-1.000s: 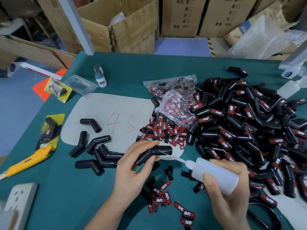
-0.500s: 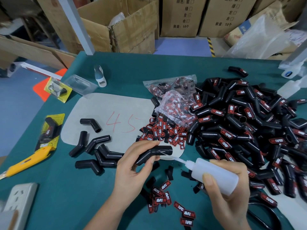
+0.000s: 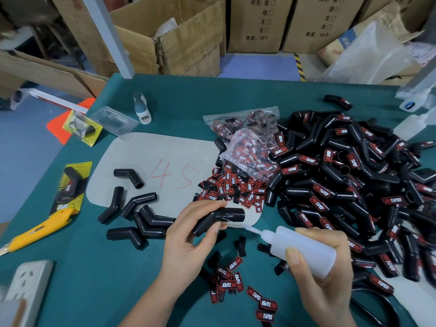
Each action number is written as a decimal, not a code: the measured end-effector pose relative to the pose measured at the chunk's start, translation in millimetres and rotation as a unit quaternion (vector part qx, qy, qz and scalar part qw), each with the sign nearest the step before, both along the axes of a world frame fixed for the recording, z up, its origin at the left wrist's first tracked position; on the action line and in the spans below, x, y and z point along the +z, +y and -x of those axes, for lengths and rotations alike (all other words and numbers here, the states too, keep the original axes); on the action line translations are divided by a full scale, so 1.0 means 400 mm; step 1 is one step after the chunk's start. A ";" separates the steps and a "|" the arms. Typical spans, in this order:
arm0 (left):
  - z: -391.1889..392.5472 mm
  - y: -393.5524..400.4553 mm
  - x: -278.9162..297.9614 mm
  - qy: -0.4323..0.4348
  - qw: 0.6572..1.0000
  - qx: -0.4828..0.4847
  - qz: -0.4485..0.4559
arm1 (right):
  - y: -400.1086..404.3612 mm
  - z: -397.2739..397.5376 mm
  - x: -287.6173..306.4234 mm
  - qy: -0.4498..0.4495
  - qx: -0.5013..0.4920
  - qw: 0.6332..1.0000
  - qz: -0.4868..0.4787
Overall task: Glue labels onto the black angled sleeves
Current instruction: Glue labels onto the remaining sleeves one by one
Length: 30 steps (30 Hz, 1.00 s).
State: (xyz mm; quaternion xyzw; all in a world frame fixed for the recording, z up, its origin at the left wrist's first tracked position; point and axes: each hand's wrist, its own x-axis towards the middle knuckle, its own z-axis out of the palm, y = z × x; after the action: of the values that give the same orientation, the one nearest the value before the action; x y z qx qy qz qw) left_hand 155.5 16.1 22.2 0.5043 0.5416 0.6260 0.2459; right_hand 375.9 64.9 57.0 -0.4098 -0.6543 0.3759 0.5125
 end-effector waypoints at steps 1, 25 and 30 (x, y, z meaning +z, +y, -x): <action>0.001 -0.001 0.002 0.001 1.000 0.000 0.000 | 0.000 0.000 -0.002 -0.001 -0.001 1.000 -0.004; -0.003 -0.001 0.017 -0.003 1.000 0.008 0.006 | -0.002 -0.006 -0.017 -0.007 0.002 1.000 -0.016; -0.002 0.001 0.019 -0.010 1.000 0.005 0.007 | -0.001 -0.005 -0.010 -0.013 0.009 1.000 -0.014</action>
State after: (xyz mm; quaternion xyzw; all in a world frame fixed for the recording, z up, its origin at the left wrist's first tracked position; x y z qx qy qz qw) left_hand 156.4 16.5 29.6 0.4935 0.5464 0.6282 0.2517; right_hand 377.9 64.3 52.9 -0.4015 -0.6697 0.3660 0.5062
